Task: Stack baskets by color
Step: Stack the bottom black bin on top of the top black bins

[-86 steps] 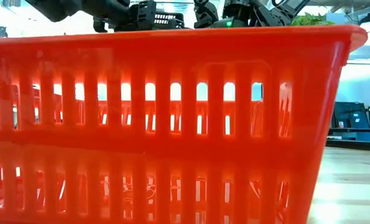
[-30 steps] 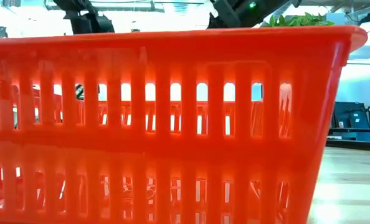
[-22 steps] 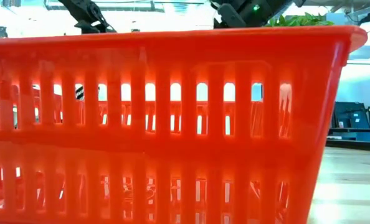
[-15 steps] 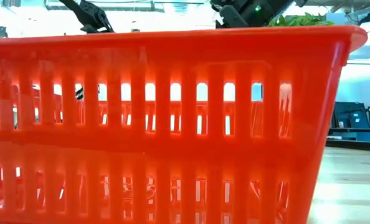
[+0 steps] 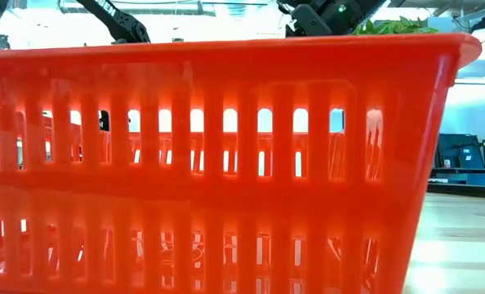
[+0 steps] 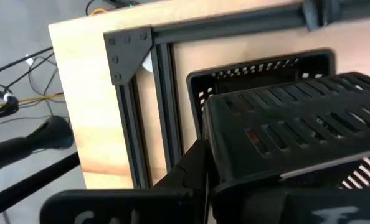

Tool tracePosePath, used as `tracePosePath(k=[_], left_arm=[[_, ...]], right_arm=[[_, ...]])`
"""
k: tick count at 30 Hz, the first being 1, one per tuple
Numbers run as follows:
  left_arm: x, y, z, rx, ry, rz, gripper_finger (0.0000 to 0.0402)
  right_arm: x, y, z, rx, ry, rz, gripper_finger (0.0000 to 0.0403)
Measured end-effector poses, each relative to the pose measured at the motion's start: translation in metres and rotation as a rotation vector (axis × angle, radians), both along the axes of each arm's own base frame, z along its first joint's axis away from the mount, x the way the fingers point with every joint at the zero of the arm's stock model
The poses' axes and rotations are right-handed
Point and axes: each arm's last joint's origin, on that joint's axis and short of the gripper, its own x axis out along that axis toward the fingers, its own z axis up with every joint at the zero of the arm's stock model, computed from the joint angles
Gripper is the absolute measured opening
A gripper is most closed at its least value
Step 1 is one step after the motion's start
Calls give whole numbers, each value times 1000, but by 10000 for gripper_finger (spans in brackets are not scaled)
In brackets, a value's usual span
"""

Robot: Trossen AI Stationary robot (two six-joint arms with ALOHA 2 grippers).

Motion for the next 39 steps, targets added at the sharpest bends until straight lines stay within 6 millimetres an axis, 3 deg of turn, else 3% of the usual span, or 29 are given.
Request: tracePosePath(k=[9,22,27,34,39], left_arm=[[-1,-3,-1,-80,-40,-68,17],[-1,-4,-1,-116,-39,-122,164],[-1,-5,2,-133,-44,-166,199],[3,-9,19,-128,5,-214,194],[4,-12,11,-133,63,-205,124]], right_arm=[[0,0,0,2,-2,-2,302],[0,0,0,20,-10,-14,302],[0,0,0,20,-10,-14,302],[0,-1,0,20,-11,-17,302],[1,-4,1,21,-20,-24,302]])
